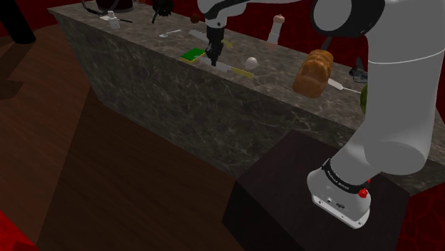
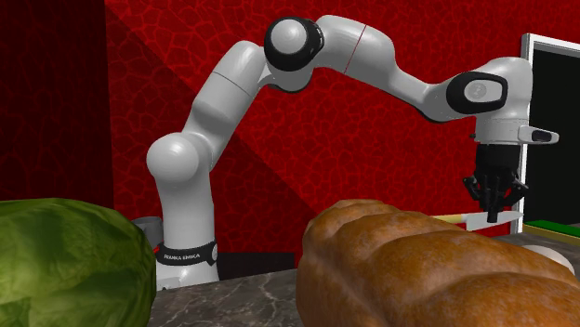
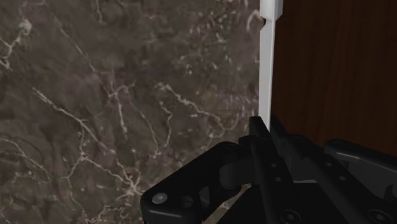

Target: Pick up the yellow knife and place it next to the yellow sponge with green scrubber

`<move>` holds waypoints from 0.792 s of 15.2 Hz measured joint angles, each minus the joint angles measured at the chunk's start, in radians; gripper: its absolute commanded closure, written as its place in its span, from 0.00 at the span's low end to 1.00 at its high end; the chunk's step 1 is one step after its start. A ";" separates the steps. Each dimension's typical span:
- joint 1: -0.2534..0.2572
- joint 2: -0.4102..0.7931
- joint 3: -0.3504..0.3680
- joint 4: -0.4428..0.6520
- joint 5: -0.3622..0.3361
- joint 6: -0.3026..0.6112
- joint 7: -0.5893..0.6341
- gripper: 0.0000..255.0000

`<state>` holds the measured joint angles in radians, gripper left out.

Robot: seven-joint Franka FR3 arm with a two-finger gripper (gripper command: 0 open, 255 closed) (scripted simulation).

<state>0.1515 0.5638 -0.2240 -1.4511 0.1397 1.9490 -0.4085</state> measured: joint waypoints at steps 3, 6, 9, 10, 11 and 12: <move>-0.001 0.013 0.002 -0.006 0.003 0.019 -0.001 1.00; -0.001 0.015 0.002 -0.008 0.003 0.023 -0.002 1.00; -0.001 0.015 0.002 -0.008 0.003 0.023 -0.002 0.00; -0.001 0.015 0.002 -0.008 0.003 0.023 -0.002 0.00; -0.001 0.015 0.002 -0.008 0.003 0.023 -0.002 0.00; -0.001 0.015 0.002 -0.008 0.003 0.023 -0.002 0.00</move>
<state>0.1508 0.5788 -0.2219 -1.4589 0.1431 1.9719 -0.4102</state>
